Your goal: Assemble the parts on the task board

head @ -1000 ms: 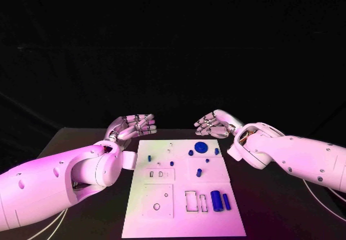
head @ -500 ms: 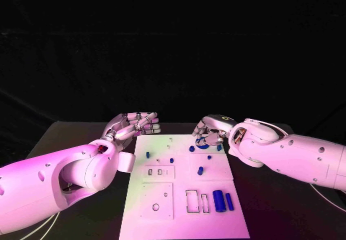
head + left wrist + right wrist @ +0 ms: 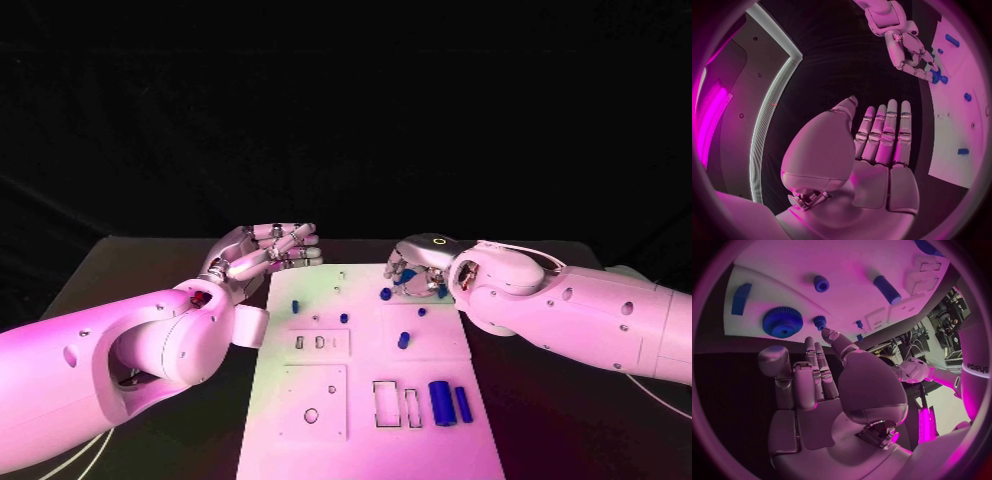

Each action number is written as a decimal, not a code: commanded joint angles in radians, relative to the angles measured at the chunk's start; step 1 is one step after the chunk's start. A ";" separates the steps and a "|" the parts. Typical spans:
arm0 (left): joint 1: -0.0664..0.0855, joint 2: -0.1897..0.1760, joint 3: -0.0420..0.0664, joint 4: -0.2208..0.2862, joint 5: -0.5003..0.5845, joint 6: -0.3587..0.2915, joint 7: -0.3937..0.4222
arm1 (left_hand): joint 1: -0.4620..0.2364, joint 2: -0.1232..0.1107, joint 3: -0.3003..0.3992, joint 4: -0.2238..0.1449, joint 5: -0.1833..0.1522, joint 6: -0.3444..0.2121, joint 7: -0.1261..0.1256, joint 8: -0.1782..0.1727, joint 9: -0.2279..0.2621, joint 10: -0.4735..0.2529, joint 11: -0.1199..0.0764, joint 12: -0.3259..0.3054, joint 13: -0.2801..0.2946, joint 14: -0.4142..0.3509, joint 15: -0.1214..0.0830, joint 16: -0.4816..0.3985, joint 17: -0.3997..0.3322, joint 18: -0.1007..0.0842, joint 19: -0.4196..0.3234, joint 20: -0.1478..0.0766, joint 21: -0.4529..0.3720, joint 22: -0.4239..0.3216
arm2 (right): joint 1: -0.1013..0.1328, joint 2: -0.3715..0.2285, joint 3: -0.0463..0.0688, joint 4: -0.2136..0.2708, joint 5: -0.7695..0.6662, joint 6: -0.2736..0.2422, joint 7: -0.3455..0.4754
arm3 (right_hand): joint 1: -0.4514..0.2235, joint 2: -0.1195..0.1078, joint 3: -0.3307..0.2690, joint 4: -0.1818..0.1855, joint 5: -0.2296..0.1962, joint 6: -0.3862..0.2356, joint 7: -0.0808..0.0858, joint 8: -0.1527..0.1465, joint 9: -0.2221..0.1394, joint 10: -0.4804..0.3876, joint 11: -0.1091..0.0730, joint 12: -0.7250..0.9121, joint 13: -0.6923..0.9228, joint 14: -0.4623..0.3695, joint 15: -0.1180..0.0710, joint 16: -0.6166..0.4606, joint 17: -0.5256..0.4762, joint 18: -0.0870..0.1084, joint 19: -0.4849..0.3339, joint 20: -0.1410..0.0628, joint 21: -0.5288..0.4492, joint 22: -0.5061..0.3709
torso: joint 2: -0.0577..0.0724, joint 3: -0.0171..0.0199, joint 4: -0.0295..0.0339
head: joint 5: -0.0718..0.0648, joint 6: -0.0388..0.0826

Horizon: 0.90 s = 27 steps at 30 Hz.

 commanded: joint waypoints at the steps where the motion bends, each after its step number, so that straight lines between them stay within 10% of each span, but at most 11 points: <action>1: 0.004 -0.001 0.001 0.006 0.004 0.021 0.000 | 0.008 0.001 0.000 -0.006 0.000 0.006 0.004 -0.006 -0.002 -0.001 0.003 -0.006 -0.001 0.008 -0.002 -0.007 0.000 0.021 0.007 -0.001 0.006 -0.001 | 0.000 0.004 0.000 -0.002 -0.051 0.039 -0.027 | -0.001 -0.011 0.011 0.002 -0.008 0.006 0.001 -0.007 0.002 -0.008 -0.001 0.005 0.001 0.065 0.003 0.022 0.031 -0.015 0.018 0.003 0.034 0.050 | 0.008 0.0003 0.0034 | -0.002 0.000; 6: 0.005 -0.002 0.002 0.009 0.005 0.023 -0.005 | 0.007 0.001 0.000 -0.006 0.000 0.005 0.005 -0.008 -0.002 -0.002 0.004 -0.009 -0.001 0.008 -0.002 -0.010 -0.001 0.020 0.008 -0.001 0.006 -0.002 | -0.001 0.010 0.000 -0.004 -0.054 0.050 -0.030 | -0.002 -0.014 0.020 0.008 -0.016 0.007 0.002 -0.008 0.002 -0.008 -0.001 0.006 0.001 0.060 0.005 0.019 0.016 -0.036 0.074 0.004 0.119 0.180 | 0.012 -0.0005 0.0062 | 0.004 0.000; 27: 0.007 -0.005 0.002 0.007 0.008 0.020 -0.014 | 0.007 0.002 0.000 -0.006 0.000 0.005 0.006 -0.010 -0.002 -0.003 0.004 -0.011 -0.001 0.007 -0.001 -0.013 -0.001 0.020 0.008 -0.001 0.005 -0.003 | -0.003 0.027 0.000 -0.008 -0.056 0.070 -0.033 | 0.002 -0.011 0.036 0.019 -0.033 0.014 0.001 -0.006 0.004 -0.001 -0.002 0.009 0.002 0.063 0.004 0.040 0.044 -0.043 0.089 0.006 0.154 0.231 | 0.026 -0.0001 0.0117 | -0.006 -0.001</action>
